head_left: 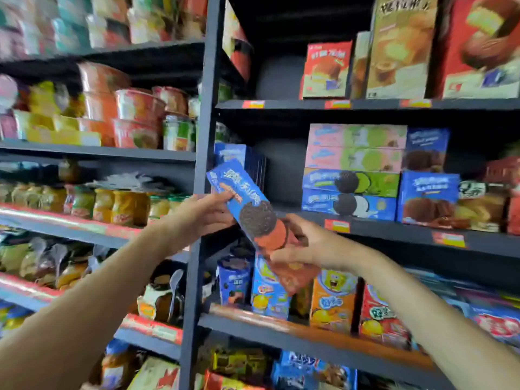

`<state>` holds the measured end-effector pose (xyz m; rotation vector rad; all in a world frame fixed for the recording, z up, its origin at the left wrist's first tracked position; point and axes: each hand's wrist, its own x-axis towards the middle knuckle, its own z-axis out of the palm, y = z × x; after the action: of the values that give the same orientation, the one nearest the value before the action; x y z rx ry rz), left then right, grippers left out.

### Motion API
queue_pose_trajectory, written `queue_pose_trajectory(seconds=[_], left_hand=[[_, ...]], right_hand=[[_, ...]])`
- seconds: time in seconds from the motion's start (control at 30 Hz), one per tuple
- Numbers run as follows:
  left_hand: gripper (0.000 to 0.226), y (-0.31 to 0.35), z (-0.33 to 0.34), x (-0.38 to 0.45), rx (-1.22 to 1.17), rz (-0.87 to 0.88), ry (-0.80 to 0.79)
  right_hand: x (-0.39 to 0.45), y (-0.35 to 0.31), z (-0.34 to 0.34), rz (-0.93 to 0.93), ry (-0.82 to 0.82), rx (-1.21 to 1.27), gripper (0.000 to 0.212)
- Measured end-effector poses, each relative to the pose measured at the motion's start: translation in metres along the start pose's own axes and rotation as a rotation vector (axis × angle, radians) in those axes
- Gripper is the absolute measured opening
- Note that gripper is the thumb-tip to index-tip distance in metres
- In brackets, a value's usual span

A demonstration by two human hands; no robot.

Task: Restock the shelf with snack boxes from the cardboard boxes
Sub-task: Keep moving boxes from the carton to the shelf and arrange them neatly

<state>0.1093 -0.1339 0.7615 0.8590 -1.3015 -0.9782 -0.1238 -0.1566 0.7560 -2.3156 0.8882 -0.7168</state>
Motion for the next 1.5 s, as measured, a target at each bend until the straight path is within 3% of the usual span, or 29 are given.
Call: queue_pose_trajectory(seconds=[0.1,0.23,0.43,0.6,0.67,0.8,0.9,1.03,1.27,1.5], left_hand=[[0.016,0.027,0.020,0.014,-0.097,0.082,0.034],[0.013,0.034,0.036,0.025,-0.218,0.074,-0.058],[0.009,0.021,0.043,0.053,-0.314,0.132,-0.115],[0.006,0.005,0.059,0.074,-0.118,0.155,-0.094],[0.001,0.000,0.062,0.084,0.067,0.181,-0.079],[0.027,-0.004,0.069,0.104,0.544,0.294,-0.060],[0.029,-0.008,0.074,0.123,0.668,0.294,-0.011],[0.005,-0.004,0.085,0.139,0.547,0.351,0.047],[0.018,0.014,0.111,0.161,0.103,0.462,0.163],[0.024,0.036,0.145,0.184,0.265,0.582,0.315]], right_hand=[[-0.019,-0.016,-0.028,0.017,0.165,-0.181,0.061],[-0.032,-0.027,-0.056,0.056,0.445,-0.411,0.072],[-0.048,-0.024,-0.088,0.102,0.592,-0.590,0.067],[-0.052,-0.007,-0.114,0.116,0.660,-0.611,0.062],[-0.050,0.002,-0.124,0.113,0.678,-0.606,0.060],[-0.040,0.023,-0.139,0.120,0.679,-0.604,0.064],[-0.029,0.034,-0.146,0.118,0.677,-0.605,0.066],[-0.016,0.043,-0.161,0.042,0.748,-0.575,0.067],[0.001,0.046,-0.187,-0.073,1.028,-0.424,0.067],[0.015,0.050,-0.213,-0.067,1.129,-0.274,0.072]])
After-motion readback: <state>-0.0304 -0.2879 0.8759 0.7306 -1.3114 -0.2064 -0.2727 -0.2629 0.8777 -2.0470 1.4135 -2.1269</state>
